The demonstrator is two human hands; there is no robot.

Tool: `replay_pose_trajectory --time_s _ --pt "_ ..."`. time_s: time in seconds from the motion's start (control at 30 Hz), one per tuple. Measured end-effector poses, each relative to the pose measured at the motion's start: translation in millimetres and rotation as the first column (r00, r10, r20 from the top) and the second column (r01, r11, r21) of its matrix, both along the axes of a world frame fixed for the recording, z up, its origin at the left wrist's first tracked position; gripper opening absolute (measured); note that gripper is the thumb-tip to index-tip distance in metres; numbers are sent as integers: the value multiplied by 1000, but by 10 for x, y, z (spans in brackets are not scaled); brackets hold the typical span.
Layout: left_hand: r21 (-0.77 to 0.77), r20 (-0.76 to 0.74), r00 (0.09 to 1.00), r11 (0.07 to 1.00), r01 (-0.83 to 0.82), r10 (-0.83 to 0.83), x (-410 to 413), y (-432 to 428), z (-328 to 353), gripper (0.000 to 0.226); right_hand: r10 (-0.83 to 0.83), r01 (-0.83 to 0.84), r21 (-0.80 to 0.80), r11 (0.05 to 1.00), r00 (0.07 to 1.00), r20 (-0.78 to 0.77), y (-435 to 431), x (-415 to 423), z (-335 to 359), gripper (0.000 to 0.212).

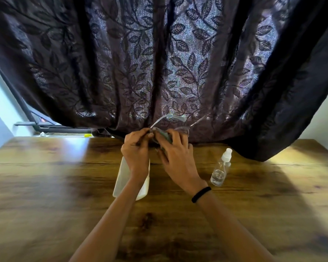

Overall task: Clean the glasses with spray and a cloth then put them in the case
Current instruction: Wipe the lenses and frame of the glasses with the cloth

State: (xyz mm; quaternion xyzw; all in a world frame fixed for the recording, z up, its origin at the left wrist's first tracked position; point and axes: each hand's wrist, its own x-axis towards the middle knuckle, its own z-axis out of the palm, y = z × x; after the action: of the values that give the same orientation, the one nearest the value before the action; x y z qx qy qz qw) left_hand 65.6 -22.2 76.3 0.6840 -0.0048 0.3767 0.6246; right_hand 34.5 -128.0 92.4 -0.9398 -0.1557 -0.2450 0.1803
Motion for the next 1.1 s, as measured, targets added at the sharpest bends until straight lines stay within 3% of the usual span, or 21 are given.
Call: replay_pose_trajectory --time_s 0.17,0.43,0.6,0.8,1.1 --pt "-77 -46 999 997 -12 9 -15 -50 -75 19 -120 129 -77 989 986 119 -3 13 62 33" --pt "19 14 999 999 -42 42 -12 -67 12 17 -207 222 -67 973 962 178 -54 6 51 38" --pt "-24 36 998 998 -53 53 -7 -49 56 20 -90 79 71 994 983 163 -79 8 -18 20" --pt "-44 44 998 998 -45 47 15 -39 87 22 101 -110 295 949 994 47 -102 -1 -38 31" --pt "-23 46 999 1000 -14 15 -5 -42 82 20 -42 41 64 997 999 23 -43 -15 53 41"
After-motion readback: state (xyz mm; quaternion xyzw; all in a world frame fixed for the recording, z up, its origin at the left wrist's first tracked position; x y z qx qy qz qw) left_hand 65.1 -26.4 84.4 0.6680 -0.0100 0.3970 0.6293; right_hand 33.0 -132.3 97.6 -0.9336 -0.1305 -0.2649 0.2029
